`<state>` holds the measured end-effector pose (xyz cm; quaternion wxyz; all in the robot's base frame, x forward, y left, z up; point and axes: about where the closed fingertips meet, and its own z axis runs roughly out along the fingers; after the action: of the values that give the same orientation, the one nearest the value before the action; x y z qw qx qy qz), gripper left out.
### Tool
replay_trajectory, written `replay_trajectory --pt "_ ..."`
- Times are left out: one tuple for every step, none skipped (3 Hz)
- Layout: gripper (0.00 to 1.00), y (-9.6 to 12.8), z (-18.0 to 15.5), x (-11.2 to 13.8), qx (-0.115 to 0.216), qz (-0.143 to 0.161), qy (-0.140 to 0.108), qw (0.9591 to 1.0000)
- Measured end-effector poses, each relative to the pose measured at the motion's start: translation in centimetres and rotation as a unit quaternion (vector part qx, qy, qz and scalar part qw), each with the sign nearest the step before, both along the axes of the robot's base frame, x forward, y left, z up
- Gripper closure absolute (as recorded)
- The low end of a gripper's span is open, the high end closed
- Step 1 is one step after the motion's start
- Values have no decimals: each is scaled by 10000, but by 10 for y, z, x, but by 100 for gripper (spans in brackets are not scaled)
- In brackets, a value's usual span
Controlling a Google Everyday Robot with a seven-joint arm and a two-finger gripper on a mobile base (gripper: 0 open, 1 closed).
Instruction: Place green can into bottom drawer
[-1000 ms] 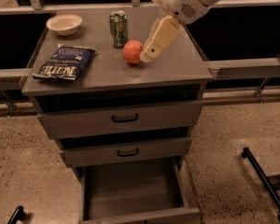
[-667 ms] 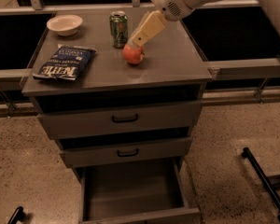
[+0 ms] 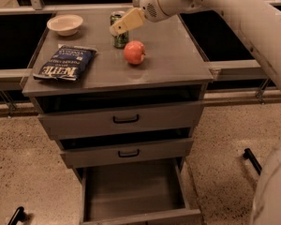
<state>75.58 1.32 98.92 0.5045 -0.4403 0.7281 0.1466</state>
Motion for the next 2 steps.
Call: replay_trajectory --pt "0 1 9 10 328 -264 13 9991" --pt "0 2 9 10 329 -264 13 9991"
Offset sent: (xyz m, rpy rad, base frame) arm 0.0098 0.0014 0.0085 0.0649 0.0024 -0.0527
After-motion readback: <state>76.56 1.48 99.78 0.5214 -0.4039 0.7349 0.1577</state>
